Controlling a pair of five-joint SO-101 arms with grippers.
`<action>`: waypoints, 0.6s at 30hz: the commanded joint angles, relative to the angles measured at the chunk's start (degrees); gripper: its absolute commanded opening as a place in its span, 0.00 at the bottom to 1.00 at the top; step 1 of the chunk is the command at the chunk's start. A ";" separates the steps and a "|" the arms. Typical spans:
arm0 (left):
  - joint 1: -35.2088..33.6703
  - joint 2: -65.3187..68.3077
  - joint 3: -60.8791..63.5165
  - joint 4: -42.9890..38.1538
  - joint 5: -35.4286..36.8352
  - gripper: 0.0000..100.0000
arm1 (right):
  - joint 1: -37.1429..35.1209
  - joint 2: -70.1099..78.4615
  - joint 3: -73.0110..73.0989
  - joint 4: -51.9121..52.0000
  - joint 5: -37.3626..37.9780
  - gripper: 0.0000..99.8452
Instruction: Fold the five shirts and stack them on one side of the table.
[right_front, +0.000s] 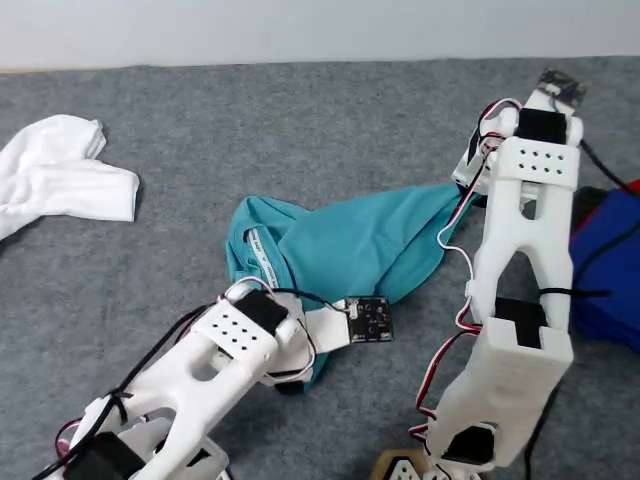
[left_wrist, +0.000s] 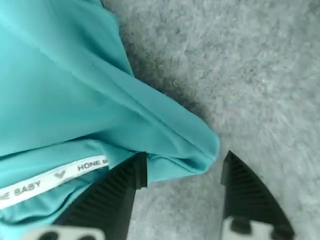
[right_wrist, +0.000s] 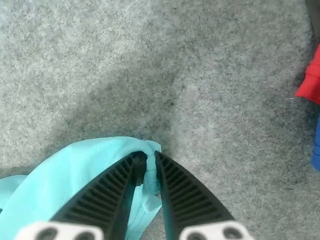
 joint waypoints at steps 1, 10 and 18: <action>0.00 -1.49 0.57 -3.43 1.76 0.25 | -0.31 -5.05 -2.64 0.48 0.09 0.01; 0.26 2.46 2.51 -7.56 5.27 0.25 | -0.31 -5.05 -2.64 0.48 0.09 0.01; 0.09 14.77 -6.02 -1.67 5.27 0.24 | -0.31 -5.14 -2.64 0.48 0.18 0.01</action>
